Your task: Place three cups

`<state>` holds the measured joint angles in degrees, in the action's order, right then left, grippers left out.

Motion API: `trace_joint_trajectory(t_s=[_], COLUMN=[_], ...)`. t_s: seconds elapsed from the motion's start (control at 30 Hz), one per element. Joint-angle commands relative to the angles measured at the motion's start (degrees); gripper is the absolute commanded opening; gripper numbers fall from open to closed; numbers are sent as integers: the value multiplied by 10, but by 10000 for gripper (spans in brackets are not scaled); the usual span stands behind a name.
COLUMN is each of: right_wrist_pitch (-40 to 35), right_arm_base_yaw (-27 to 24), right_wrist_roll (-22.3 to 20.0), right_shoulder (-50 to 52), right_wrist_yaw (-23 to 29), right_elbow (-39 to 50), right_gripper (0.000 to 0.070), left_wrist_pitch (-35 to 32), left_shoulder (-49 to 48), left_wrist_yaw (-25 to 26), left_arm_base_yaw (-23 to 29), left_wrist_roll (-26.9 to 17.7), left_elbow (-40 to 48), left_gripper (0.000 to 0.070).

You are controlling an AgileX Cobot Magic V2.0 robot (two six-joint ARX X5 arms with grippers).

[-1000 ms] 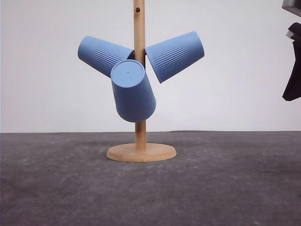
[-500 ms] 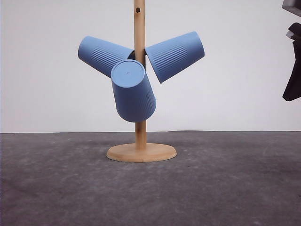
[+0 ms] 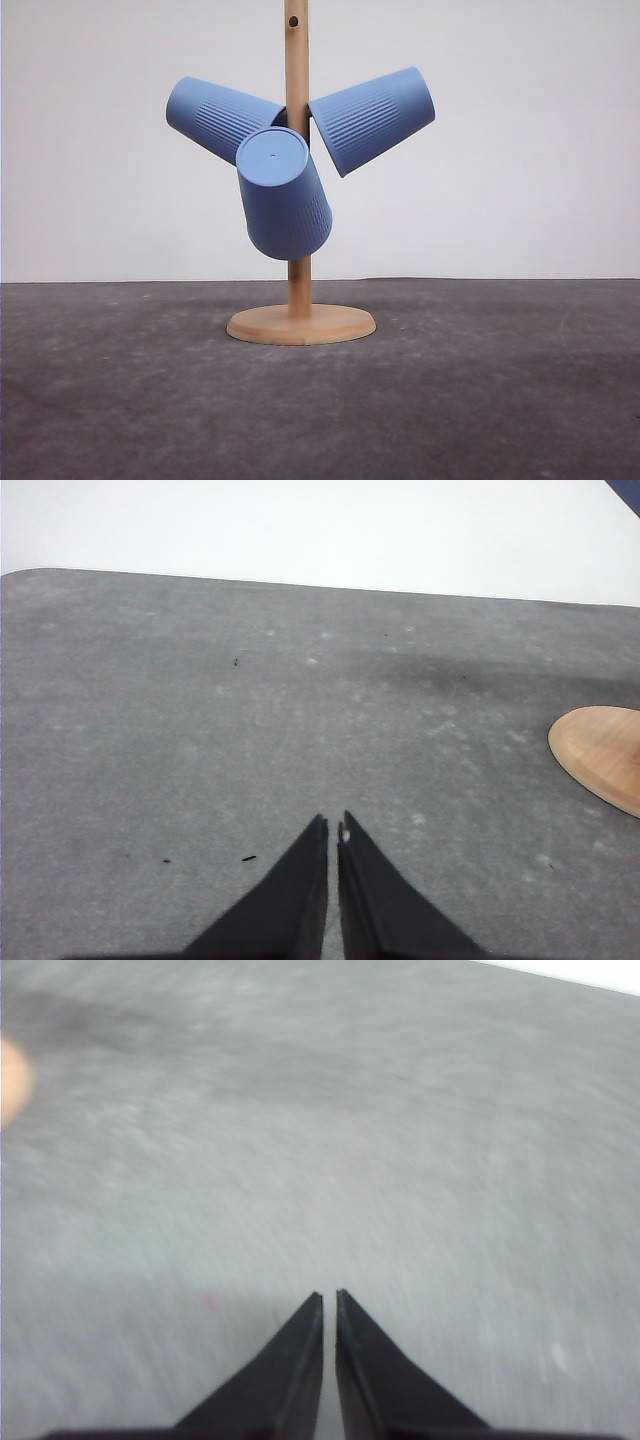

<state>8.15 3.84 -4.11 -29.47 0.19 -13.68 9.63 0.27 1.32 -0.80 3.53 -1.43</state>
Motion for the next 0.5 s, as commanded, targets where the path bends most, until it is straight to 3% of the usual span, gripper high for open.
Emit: trace_joint_trajectory(t_s=[0.0,0.23,0.47], right_wrist_pitch=[-5,-4,20], right_arm_base_yaw=[-6,-23,-23], right_wrist_roll=[20,30,37], right_shoulder=[52,218,285], right_wrist_yaw=[4,17,19], right_elbow=[34,117,130], right_gripper=[16,16,16], left_wrist_pitch=[-6,-6,-6], left_shoulder=[0,0,0], left_wrist_yaw=[-2,-2,-2], left_arm_base_yaw=[0,0,0], left_wrist_roll=[-5,-5,-5], left_elbow=[7,7,7], left_gripper=[0,0,0])
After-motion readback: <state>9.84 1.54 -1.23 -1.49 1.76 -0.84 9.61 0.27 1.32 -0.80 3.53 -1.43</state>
